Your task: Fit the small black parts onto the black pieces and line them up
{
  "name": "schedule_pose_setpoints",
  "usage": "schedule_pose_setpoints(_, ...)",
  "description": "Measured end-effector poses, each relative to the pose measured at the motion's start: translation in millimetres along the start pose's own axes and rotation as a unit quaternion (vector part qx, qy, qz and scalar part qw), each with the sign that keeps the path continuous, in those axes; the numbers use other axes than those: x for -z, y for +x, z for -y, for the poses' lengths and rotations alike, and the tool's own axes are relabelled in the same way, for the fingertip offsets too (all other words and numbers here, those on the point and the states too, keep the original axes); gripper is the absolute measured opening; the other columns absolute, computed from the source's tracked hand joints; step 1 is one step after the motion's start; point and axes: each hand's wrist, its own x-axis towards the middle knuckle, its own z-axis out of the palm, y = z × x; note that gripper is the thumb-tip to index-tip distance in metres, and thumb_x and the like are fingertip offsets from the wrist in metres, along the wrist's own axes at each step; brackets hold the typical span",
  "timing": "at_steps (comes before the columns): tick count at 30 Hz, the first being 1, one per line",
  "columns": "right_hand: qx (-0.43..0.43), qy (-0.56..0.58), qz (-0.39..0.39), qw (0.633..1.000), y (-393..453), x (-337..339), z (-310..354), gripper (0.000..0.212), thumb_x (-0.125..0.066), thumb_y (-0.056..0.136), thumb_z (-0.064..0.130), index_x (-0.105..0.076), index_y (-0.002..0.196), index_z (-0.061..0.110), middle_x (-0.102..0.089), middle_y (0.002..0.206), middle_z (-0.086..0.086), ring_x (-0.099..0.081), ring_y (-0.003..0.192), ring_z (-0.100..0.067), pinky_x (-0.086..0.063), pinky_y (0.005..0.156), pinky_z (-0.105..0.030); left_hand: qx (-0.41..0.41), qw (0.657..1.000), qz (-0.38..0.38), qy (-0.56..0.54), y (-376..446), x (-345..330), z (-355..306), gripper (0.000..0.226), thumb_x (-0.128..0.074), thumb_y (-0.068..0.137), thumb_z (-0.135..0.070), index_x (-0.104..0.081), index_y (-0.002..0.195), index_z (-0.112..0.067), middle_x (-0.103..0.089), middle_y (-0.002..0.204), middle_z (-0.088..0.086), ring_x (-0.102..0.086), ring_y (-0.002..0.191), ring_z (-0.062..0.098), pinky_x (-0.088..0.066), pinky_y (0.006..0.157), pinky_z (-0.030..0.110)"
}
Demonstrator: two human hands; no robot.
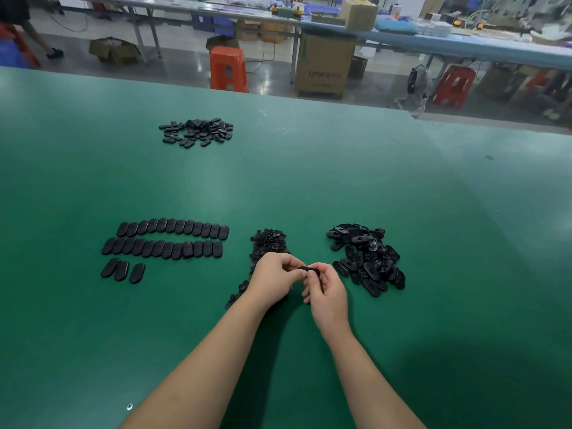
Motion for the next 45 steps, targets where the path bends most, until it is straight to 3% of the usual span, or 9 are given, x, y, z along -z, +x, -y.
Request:
schedule_pose_setpoints(7, -0.008, 0.006, -0.002, 1.000, 1, 0, -1, 0.016, -0.055, 0.102, 0.009, -0.063, 0.098, 0.022, -0.068, 0.075, 0.003, -0.057, 0.058, -0.009, -0.050, 0.055, -0.025, -0.005, 0.999, -0.011, 0.031, -3, -2, -1, 0.007, -0.073, 0.084, -0.019, -0.074, 0.081, -0.025, -0.070, 0.070, -0.010, -0.055, 0.053, -0.003, -0.046, 0.060, 0.023)
schedule_pose_setpoints(11, -0.006, 0.005, 0.001, 1.000, 1, 1, -2, 0.019, -0.054, 0.102, 0.009, -0.064, 0.097, 0.024, -0.069, 0.076, 0.006, -0.055, 0.058, -0.010, -0.051, 0.056, -0.028, -0.010, 0.997, -0.030, 0.070, -5, -6, -3, 0.004, -0.072, 0.084, -0.022, -0.072, 0.080, -0.024, -0.070, 0.073, -0.010, -0.059, 0.064, 0.003, -0.045, 0.059, 0.018)
schedule_pose_setpoints(17, -0.004, 0.008, 0.006, 1.000, 1, 3, -2, 0.017, -0.056, 0.102, 0.010, -0.067, 0.099, 0.022, -0.069, 0.076, 0.005, -0.055, 0.058, -0.010, -0.050, 0.057, -0.030, -0.005, 0.996, -0.048, 0.077, -7, -9, -4, 0.005, -0.072, 0.084, -0.023, -0.070, 0.079, -0.022, -0.069, 0.072, -0.008, -0.058, 0.059, 0.008, -0.046, 0.056, 0.022)
schedule_pose_setpoints(23, -0.004, 0.022, 0.001, 1.000, 0, 2, -3, 0.021, -0.056, 0.102, 0.012, -0.066, 0.094, 0.028, -0.069, 0.077, 0.003, -0.054, 0.061, -0.011, -0.049, 0.055, -0.029, -0.034, 0.995, -0.047, 0.083, -10, -11, -5, 0.005, -0.070, 0.086, -0.023, -0.071, 0.082, -0.021, -0.069, 0.076, -0.008, -0.062, 0.071, 0.010, -0.052, 0.067, 0.027)
schedule_pose_setpoints(28, -0.006, 0.013, -0.004, 1.000, 2, 2, -4, 0.017, -0.057, 0.101, 0.015, -0.065, 0.095, 0.029, -0.070, 0.082, 0.009, -0.060, 0.071, -0.005, -0.048, 0.067, -0.027, -0.067, 0.990, -0.030, 0.117, -11, -9, -4, 0.003, -0.067, 0.090, -0.022, -0.069, 0.088, -0.022, -0.064, 0.074, -0.013, -0.055, 0.065, -0.003, -0.040, 0.057, 0.012)
schedule_pose_setpoints(32, -0.001, 0.001, -0.007, 1.000, 2, 1, -3, 0.017, -0.058, 0.101, 0.014, -0.064, 0.095, 0.028, -0.072, 0.089, 0.015, -0.068, 0.086, -0.004, -0.053, 0.079, -0.022, -0.087, 0.984, -0.030, 0.153, -11, -10, -4, 0.005, -0.066, 0.090, -0.019, -0.067, 0.093, -0.023, -0.060, 0.076, -0.016, -0.051, 0.065, -0.004, -0.036, 0.058, 0.012)
schedule_pose_setpoints(34, -0.003, 0.002, -0.005, 1.000, 2, 1, -3, 0.016, -0.058, 0.101, 0.013, -0.064, 0.095, 0.027, -0.073, 0.090, 0.013, -0.069, 0.089, -0.006, -0.054, 0.082, -0.025, -0.092, 0.982, -0.035, 0.164, -11, -10, -3, 0.006, -0.066, 0.090, -0.018, -0.067, 0.094, -0.022, -0.062, 0.080, -0.014, -0.052, 0.068, -0.001, -0.042, 0.064, 0.019)
schedule_pose_setpoints(42, -0.006, 0.013, 0.002, 1.000, 2, 3, -2, 0.009, -0.062, 0.100, 0.015, -0.066, 0.096, 0.022, -0.072, 0.085, 0.006, -0.065, 0.079, -0.003, -0.050, 0.073, -0.020, -0.107, 0.980, -0.057, 0.160, -11, -13, -1, 0.007, -0.065, 0.089, -0.017, -0.069, 0.094, -0.021, -0.060, 0.076, -0.016, -0.050, 0.064, -0.004, -0.033, 0.058, 0.009)
schedule_pose_setpoints(45, -0.009, 0.007, 0.004, 1.000, 3, 3, -3, 0.009, -0.062, 0.100, 0.015, -0.066, 0.096, 0.021, -0.072, 0.084, 0.009, -0.066, 0.081, -0.003, -0.052, 0.075, -0.021, -0.118, 0.976, -0.055, 0.174, -11, -13, -1, 0.010, -0.064, 0.091, -0.017, -0.070, 0.098, -0.019, -0.065, 0.085, -0.011, -0.052, 0.070, 0.000, -0.042, 0.066, 0.017)
